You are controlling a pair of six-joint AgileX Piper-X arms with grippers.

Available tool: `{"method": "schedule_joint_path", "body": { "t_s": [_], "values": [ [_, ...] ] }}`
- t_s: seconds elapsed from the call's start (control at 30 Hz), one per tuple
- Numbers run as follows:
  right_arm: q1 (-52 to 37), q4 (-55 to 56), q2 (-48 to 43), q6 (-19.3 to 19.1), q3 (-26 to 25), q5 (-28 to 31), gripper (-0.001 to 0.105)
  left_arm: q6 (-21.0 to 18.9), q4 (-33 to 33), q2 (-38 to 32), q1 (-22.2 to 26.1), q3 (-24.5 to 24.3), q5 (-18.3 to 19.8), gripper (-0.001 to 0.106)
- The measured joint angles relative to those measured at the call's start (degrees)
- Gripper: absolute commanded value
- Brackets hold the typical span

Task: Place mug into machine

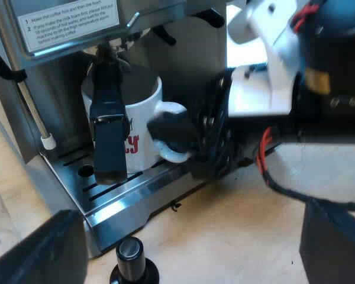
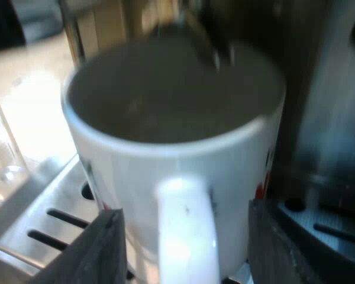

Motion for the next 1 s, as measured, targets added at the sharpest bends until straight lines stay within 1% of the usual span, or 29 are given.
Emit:
{"method": "schedule_joint_path", "body": {
  "t_s": [0.2, 0.3, 0.43, 0.6, 0.67, 0.8, 1.0],
  "values": [
    [0.0, -3.4, 1.7, 0.1, -0.2, 2.0, 0.048, 0.0, 0.0, 0.0, 0.0, 0.0, 0.0, 0.074],
    [0.0, -3.7, 2.7, 0.3, -1.4, 1.8, 0.048, 0.0, 0.0, 0.0, 0.0, 0.0, 0.0, 0.074],
    [0.0, -3.6, 4.8, 0.3, -4.4, 1.6, 0.048, 0.0, 0.0, 0.0, 0.0, 0.0, 0.0, 0.074],
    [0.0, -3.6, 4.9, 0.3, -5.3, 2.7, 0.048, 0.0, 0.0, 0.0, 0.0, 0.0, 0.0, 0.074],
    [0.1, -2.0, 4.8, 0.3, -5.5, 2.9, 0.048, 0.0, 0.0, 0.0, 0.0, 0.0, 0.0, 0.074],
    [0.8, 4.6, 3.2, 0.3, -5.5, 3.4, 0.048, 0.0, 0.0, 0.0, 0.0, 0.0, 0.0, 0.074],
    [2.5, 11.9, -1.9, 0.3, -5.5, 4.2, 0.048, 0.0, 0.0, 0.0, 0.0, 0.0, 0.0, 0.074]
  ]
}}
